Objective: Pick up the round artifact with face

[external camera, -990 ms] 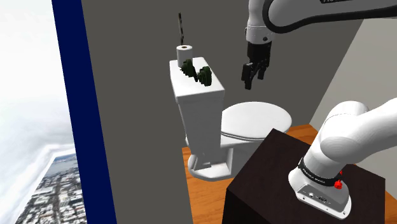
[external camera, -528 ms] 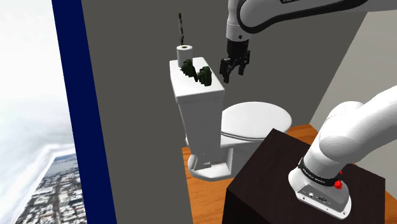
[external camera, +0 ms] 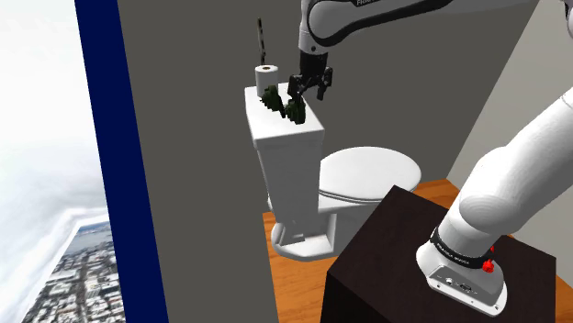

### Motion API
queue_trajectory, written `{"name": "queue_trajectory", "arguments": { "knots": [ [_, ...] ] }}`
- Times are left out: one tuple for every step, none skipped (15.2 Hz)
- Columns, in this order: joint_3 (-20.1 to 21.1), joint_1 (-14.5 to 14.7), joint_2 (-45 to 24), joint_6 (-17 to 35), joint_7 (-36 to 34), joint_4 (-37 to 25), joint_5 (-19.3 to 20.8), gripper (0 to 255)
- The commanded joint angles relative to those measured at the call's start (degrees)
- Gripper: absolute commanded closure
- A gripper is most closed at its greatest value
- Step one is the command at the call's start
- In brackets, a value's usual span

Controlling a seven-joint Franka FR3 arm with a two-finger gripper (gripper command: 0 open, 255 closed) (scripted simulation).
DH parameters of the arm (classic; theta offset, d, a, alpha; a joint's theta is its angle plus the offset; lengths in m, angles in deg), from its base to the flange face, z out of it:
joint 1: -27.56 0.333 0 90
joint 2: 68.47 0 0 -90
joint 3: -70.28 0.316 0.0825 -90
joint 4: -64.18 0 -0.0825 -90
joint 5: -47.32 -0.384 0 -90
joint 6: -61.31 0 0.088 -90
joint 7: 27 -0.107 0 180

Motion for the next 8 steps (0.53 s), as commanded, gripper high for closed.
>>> {"name": "queue_trajectory", "arguments": {
  "knots": [
    [0.0,-0.4,-3.8,1.6,-1.3,-3.6,0.2,0],
    [0.0,-0.5,-5.5,2.1,-1.9,-5.5,0.4,0],
    [0.0,-0.7,-7.3,2.6,-2.6,-7.5,0.5,0],
    [0.0,-0.7,-8.4,2.8,-3.0,-8.7,0.6,0],
    [0.0,-0.7,-8.4,3.6,-3.0,-7.9,0.6,0],
    [0.0,-0.7,-8.5,4.4,-3.0,-7.2,0.6,0],
    [0.0,-0.7,-8.5,5.1,-3.1,-6.5,0.6,0],
    [0.0,-0.7,-8.6,5.9,-3.1,-5.8,0.6,0]
  ]
}}
